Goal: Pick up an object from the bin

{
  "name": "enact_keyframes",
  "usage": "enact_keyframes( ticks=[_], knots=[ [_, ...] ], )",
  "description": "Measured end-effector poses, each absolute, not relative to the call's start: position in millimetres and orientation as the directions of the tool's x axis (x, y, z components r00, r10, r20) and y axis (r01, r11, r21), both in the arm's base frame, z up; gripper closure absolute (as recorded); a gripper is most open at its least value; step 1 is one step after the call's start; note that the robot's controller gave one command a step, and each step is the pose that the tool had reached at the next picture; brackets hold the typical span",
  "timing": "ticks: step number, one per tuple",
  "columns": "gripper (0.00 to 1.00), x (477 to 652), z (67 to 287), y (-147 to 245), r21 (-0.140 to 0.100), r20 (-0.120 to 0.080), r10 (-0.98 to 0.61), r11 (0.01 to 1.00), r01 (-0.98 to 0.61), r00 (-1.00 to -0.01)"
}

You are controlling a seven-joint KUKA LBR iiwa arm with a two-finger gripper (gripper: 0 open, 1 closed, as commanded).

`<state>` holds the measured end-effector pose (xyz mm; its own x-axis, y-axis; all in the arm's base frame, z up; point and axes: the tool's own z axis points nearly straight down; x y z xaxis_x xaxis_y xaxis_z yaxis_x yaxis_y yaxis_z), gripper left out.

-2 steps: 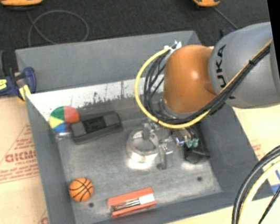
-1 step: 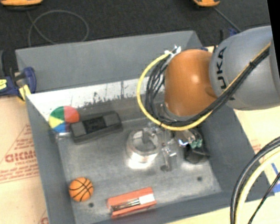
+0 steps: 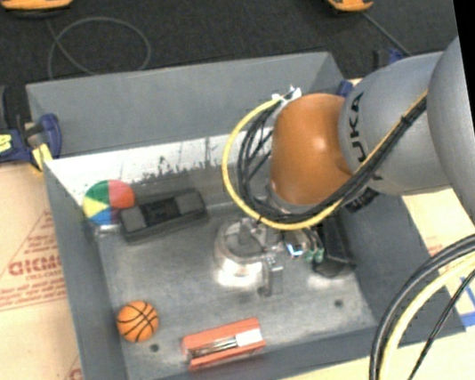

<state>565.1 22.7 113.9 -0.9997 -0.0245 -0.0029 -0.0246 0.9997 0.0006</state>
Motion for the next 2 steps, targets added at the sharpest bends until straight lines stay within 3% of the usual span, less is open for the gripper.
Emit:
enact_keyframes(
  ticks=[1, 2],
  knots=[
    [1.00, 534.1, 110.1, 36.6, 0.000, -0.004, -0.002, 1.000, -0.002, -1.000],
    [1.00, 534.1, 110.1, 36.6, 0.001, -0.004, -0.001, 1.000, -0.001, -1.000]
  ],
)
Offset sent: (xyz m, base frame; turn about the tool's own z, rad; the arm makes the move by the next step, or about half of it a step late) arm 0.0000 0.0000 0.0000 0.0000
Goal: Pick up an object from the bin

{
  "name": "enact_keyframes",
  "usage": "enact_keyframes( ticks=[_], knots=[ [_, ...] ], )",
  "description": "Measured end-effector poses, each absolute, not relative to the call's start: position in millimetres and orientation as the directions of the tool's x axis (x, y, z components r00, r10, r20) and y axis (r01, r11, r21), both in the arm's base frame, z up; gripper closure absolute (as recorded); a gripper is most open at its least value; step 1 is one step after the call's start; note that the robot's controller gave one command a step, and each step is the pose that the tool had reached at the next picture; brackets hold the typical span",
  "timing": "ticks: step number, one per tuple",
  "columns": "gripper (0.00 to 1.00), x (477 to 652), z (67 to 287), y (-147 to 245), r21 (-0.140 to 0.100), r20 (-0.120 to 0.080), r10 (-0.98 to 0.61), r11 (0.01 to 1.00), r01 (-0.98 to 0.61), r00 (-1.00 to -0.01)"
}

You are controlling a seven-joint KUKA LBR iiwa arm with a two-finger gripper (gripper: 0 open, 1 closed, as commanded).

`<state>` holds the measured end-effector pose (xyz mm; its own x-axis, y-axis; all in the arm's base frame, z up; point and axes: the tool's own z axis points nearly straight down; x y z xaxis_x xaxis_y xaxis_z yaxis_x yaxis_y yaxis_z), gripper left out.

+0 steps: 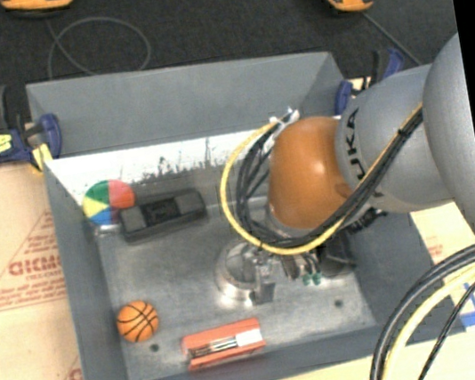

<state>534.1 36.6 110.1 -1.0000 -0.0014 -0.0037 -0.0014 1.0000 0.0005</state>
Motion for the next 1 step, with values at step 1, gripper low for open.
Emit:
enact_keyframes(
  ticks=[1],
  knots=[
    [1.00, 537.7, 246.1, 25.0, 0.001, -0.002, 0.013, 1.000, 0.013, -1.000]
  ],
)
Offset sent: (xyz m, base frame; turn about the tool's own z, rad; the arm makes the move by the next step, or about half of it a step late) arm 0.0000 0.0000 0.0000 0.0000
